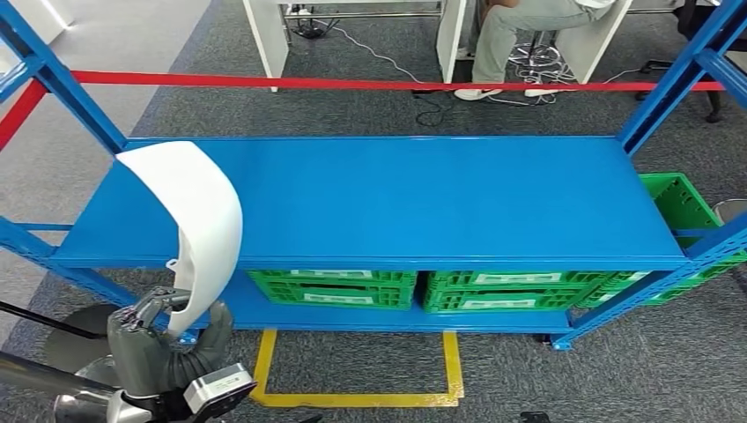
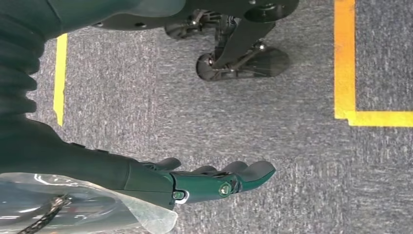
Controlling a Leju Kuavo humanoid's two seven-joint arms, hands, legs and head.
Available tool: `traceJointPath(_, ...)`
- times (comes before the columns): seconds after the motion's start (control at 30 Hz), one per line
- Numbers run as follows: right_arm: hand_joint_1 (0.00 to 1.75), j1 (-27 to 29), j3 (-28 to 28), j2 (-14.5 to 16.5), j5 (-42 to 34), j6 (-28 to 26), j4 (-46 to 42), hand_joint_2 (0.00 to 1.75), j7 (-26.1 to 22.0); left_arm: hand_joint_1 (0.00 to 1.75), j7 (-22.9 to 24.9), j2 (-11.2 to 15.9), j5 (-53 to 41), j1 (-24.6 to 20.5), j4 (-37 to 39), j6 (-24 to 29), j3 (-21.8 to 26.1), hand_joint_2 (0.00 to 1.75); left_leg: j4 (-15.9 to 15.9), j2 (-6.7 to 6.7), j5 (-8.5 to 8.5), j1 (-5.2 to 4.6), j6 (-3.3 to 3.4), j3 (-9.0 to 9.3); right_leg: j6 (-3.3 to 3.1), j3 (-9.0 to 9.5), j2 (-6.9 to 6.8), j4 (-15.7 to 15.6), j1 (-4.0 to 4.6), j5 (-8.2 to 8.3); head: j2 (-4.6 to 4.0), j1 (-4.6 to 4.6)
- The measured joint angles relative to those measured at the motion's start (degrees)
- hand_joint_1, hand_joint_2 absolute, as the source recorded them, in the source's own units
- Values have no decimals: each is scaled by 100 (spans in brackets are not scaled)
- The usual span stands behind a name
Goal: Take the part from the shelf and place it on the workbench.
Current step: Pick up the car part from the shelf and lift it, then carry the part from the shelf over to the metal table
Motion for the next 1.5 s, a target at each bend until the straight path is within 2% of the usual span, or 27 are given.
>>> traceJointPath(0.07,0,5,-20,8,-13,0,0,175,0,175,-10,-8,-1,0,0,2,5,175,-29,5,72,-4,45,-52,75,-19,-2,-17,-12,68,0,-1)
traceJointPath(0.1,0,10,-35,11,-19,-1,0,175,-1,175,-19,-13,-1,-2,1,2,7,175,-41,14,130,4,79,-95,102,-56,7,18,-16,10,0,2)
traceJointPath(0.17,0,19,-67,15,-31,-4,0,175,-3,175,-50,-34,22,-12,11,2,6,175,-71,36,261,23,146,-215,137,-215,31,386,-17,-408,0,23)
traceJointPath(0.23,0,26,-96,16,-42,-7,0,175,-9,175,-95,-49,68,-24,40,1,6,175,-56,43,380,7,183,-371,163,-421,41,1139,-13,-949,0,40)
traceJointPath(0.27,0,30,-109,16,-45,-8,0,175,-13,175,-119,-53,100,-30,62,0,6,175,-42,44,440,0,185,-454,171,-469,42,1458,-12,-1074,0,40)
traceJointPath(0.3,0,35,-121,18,-46,-10,0,175,-15,175,-140,-55,134,-36,87,-1,7,175,-23,45,492,-5,185,-540,177,-436,42,1613,-11,-1067,0,40)
traceJointPath(0.37,0,45,-149,22,-41,-17,0,175,-14,175,-170,-62,196,-40,135,-1,10,175,28,43,571,-6,169,-693,162,-54,43,1260,-10,-800,0,41)
traceJointPath(0.47,0,35,-185,28,-29,-36,-7,175,-13,175,-191,-73,229,-43,190,1,24,175,132,39,664,-21,103,-839,104,811,67,39,6,-675,0,39)
traceJointPath(0.5,0,33,-196,32,-27,-42,-10,175,-13,175,-194,-76,231,-44,204,1,27,175,154,40,701,-24,71,-866,88,925,76,-159,17,-711,0,39)
traceJointPath(0.57,0,46,-219,47,-25,-48,-10,175,-11,175,-198,-80,231,-44,231,2,35,175,171,38,765,-13,3,-906,32,881,66,-223,24,-679,0,42)
traceJointPath(0.63,0,57,-234,61,-21,-54,-11,175,-7,175,-198,-80,233,-37,252,2,42,175,312,32,566,9,-66,-987,-73,754,32,-243,8,-574,0,34)
traceJointPath(0.73,0,56,-249,80,4,-45,-13,175,-2,175,-197,-74,240,-27,291,2,51,175,1187,33,-260,58,-163,-1219,-142,530,-3,-249,3,-367,0,3)
traceJointPath(0.77,0,60,-251,90,16,-33,-13,175,1,175,-197,-73,244,-23,306,2,62,175,1506,33,-413,69,-186,-1262,-136,450,-11,-240,6,-295,0,2)
traceJointPath(0.8,0,65,-253,98,26,-21,-13,175,3,175,-195,-72,248,-18,321,2,79,175,1702,34,-423,78,-201,-1242,-128,361,-21,-225,7,-226,0,3)
traceJointPath(0.87,0,74,-257,117,44,1,-13,175,4,175,-189,-71,252,-8,352,2,120,175,1500,34,-113,87,-205,-932,-102,162,-34,-171,7,-110,0,1)
traceJointPath(0.93,0,74,-262,135,70,15,-14,175,4,175,-184,-73,253,-4,374,2,144,175,684,34,94,84,-168,-350,-61,8,-34,-106,13,-18,0,0)
traceJointPath(1.0,0,70,-267,145,110,25,-16,175,8,175,-182,-78,248,2,389,2,160,175,46,32,24,64,-109,25,-4,-63,-34,-81,21,86,1,5)
traceJointPath(1.1,0,75,-273,147,177,42,-18,175,25,175,-181,-84,237,28,419,2,220,175,-82,41,80,40,2,-16,98,-101,-31,-106,4,205,1,-6)
traceJointPath(1.13,0,79,-278,147,192,47,-19,175,31,175,-181,-86,236,35,429,2,241,175,-83,50,145,43,53,-81,125,-155,-19,-38,-4,96,1,-2)
traceJointPath(1.17,0,85,-285,147,205,52,-20,175,35,175,-181,-90,236,40,439,2,258,175,-91,59,222,47,99,-163,146,-240,-2,149,-8,-137,1,10)
traceJointPath(1.23,0,91,-303,147,216,55,-24,175,39,175,-181,-98,236,47,456,2,284,175,-88,67,373,32,156,-349,168,-463,29,866,-12,-764,1,32)
traceJointPath(1.27,0,92,-310,147,219,56,-27,175,39,175,-181,-102,236,52,466,2,294,175,-83,68,451,17,163,-447,175,-542,37,1271,-11,-968,1,35)
traceJointPath(1.3,0,92,-314,147,219,56,-30,175,39,175,-181,-104,236,56,477,2,303,175,-75,68,527,4,164,-547,178,-558,41,1564,-10,-1017,1,34)
traceJointPath(1.33,0,92,-316,147,219,56,-32,175,39,175,-181,-106,236,60,488,2,311,175,-63,69,598,-7,159,-647,174,-491,42,1688,-9,-934,1,34)
traceJointPath(1.37,0,92,-318,147,220,58,-34,175,39,175,-181,-109,236,62,499,2,319,175,-43,69,663,-13,149,-750,162,-307,42,1585,-7,-771,0,33)
traceJointPath(1.43,0,80,-327,147,228,76,-40,175,39,175,-176,-115,236,67,513,2,336,175,26,64,766,-23,117,-921,126,374,51,805,-1,-584,1,36)
traceJointPath(1.5,0,49,-339,148,251,105,-49,175,34,175,-163,-119,235,72,517,2,359,175,102,67,851,-34,65,-1024,90,991,67,-70,18,-728,1,32)
